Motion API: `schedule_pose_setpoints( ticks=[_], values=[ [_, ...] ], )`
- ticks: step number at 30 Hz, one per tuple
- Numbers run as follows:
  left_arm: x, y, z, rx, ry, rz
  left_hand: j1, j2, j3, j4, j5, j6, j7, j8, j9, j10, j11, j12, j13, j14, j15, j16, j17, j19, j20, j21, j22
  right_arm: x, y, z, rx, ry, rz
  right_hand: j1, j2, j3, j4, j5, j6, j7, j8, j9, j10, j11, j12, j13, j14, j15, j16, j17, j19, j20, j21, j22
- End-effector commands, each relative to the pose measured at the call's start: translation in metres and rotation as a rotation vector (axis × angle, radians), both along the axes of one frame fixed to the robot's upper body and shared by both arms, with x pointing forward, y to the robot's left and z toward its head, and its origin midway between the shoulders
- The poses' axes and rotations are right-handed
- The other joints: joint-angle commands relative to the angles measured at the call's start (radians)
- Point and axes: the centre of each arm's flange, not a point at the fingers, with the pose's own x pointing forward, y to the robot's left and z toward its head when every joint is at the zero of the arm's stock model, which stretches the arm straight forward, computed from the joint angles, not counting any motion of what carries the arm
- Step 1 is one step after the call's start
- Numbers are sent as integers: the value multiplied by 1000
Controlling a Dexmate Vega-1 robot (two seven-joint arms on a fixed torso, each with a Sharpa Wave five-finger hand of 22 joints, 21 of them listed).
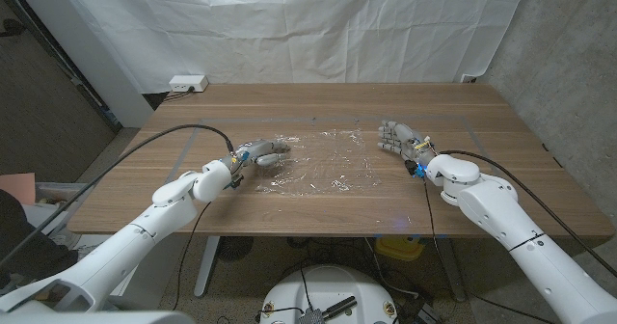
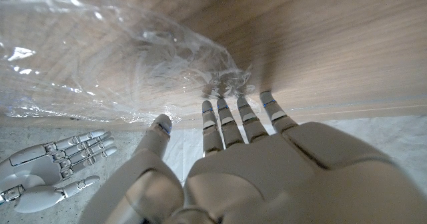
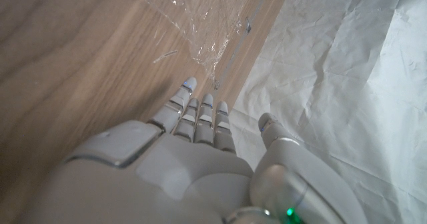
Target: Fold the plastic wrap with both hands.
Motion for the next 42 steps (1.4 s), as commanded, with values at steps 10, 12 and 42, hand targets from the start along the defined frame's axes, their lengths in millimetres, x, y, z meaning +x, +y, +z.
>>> schedule_pose_setpoints(
  ticks=[10,12,42],
  values=[
    [6,1,0,-14,0,-16,-5,-8,-3,4,6,3,5,7,2,-5,0,-2,2,-5,-38,4,1,1,-6,-3,2,-7,17,9,-166,107,2,13,-2,1,6,-4,40,23,-3,5,49,23,15,5,46,20,8,6,67,16,16,7],
    [7,1,0,-15,1,-17,-5,-7,-4,4,6,2,6,7,2,-5,0,-2,2,-5,-39,4,0,1,-5,-4,2,-7,18,9,-176,106,-15,12,-2,0,8,-4,42,24,-3,5,51,26,16,5,44,22,7,6,65,19,15,7],
    [17,2,0,-23,16,-29,-15,-7,-7,7,9,1,7,8,1,-5,-1,-1,2,-5,-40,4,-1,2,-8,-8,2,5,36,1,-254,199,13,-20,-15,-23,32,-7,55,37,-13,6,62,34,16,6,46,29,0,13,58,29,2,6]
  ],
)
